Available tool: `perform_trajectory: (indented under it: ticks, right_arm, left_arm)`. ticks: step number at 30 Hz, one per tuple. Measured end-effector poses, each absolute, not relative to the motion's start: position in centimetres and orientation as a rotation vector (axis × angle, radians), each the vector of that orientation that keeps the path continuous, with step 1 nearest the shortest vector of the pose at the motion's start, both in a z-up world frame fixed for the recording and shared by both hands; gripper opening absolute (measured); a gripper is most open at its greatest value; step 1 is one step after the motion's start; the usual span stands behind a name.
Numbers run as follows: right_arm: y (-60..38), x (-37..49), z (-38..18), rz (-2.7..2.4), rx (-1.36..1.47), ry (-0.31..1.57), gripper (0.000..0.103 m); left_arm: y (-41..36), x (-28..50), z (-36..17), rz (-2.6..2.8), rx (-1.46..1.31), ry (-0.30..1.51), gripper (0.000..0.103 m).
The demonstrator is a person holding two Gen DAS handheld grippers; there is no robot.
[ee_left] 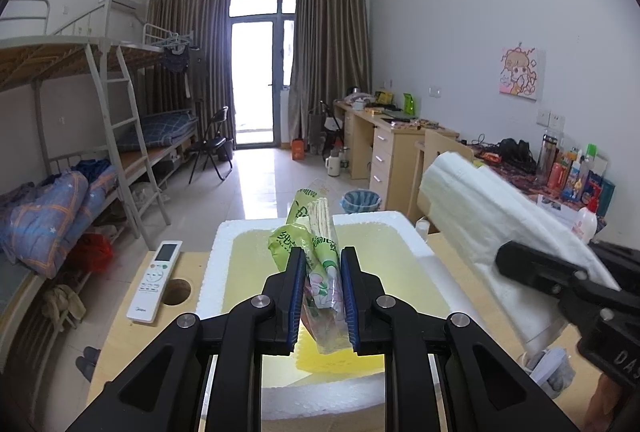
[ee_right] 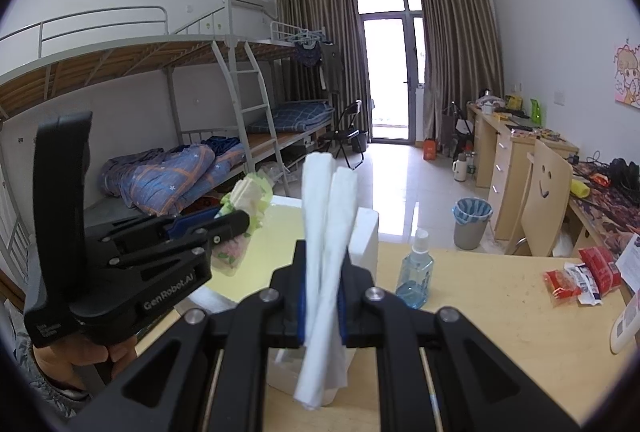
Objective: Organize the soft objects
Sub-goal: 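Lower the tissue pack into the foam box and open the left tool, then lower the white wipes into the foam box and open the right tool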
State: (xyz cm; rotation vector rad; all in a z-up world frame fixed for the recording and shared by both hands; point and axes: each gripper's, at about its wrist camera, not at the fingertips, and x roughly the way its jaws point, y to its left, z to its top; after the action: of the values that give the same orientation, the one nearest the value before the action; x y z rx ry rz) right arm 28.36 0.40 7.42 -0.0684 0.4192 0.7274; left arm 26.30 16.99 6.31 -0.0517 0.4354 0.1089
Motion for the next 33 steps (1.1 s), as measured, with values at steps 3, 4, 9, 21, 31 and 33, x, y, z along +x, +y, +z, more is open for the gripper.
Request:
perform_trajectory:
  ticks: [3, 4, 9, 21, 31, 33]
  right_arm:
    - [0.3, 28.5, 7.3, 0.722, -0.069, 0.42, 0.015]
    - [0.3, 28.5, 7.3, 0.719, -0.068, 0.42, 0.015]
    - [0.2, 28.6, 7.2, 0.712, -0.067, 0.419, 0.015]
    - [1.0, 28.9, 7.0, 0.717, -0.08, 0.415, 0.015]
    - [4.0, 29.0, 7.0, 0.761, -0.151, 0.419, 0.015]
    - [4.8, 29.0, 7.1, 0.777, -0.16, 0.421, 0.015]
  left_arm:
    - [17.4, 26.4, 6.1, 0.124, -0.049, 0.444, 0.06]
    - [17.4, 26.4, 6.0, 0.126, -0.047, 0.447, 0.072]
    - [16.7, 25.3, 6.4, 0.139, -0.029, 0.39, 0.097]
    - [17.7, 22.6, 7.2, 0.222, -0.021, 0.314, 0.103]
    - [21.7, 20.6, 7.5, 0.357, -0.06, 0.282, 0.103]
    - [22.1, 20.3, 7.5, 0.387, -0.052, 0.273, 0.103]
